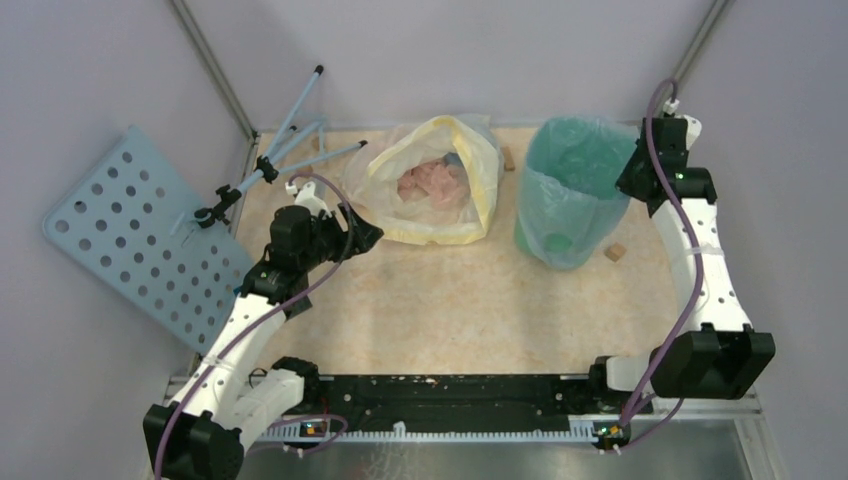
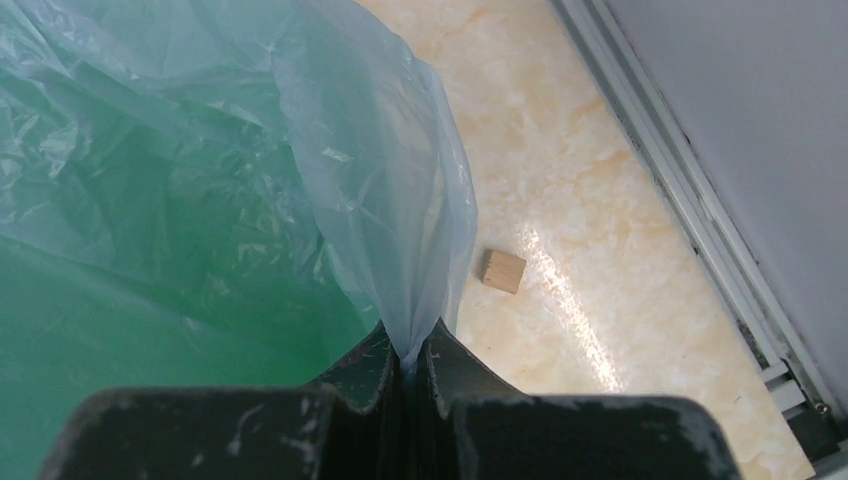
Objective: Put the trash bags into the trash bin
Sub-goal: Place the trash bin at the center of the board, then reset both arms
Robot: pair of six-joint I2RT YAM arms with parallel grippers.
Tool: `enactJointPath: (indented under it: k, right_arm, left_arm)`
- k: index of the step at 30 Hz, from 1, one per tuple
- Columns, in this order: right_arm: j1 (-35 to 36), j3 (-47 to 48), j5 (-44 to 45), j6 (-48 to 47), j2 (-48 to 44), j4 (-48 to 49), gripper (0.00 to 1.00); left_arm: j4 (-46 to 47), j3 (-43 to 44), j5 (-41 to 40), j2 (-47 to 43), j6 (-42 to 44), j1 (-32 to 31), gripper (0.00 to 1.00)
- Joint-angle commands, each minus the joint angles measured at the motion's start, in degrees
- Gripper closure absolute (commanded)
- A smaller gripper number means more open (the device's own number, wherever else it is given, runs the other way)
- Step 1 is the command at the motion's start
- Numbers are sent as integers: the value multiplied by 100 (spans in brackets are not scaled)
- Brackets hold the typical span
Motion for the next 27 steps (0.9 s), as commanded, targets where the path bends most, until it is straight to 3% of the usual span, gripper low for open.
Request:
enactJointPath:
  k: [1,3,7,9,16,22,27]
  right_arm:
    - [-11,15,329,567,28,562,89]
    - [-4,-62,179,530,-34,675,79]
    - [-3,-164,10,466,-221,867,36]
    - [-9,-83,44,396,-338,802,29]
    - [-5,-167,522,119,-1074,930,28]
    - [-7,-1619,1238,232,-2218,1800,31]
    - [-11,-2689,2224,878,-2967,1840,32]
  left_arm:
    - [256,-28,65,-29,-32,9,21]
    - [270,-10,86,-12,-28,9,21]
    - [272,8,82,-32,31,9,20]
    - [301,13,57,-84,104,9,20]
    - [383,96,-22,-191,409,9,15]
    - [669,-72,196,-333,504,9,12]
    - [812,-245,285,-420,490,9,11]
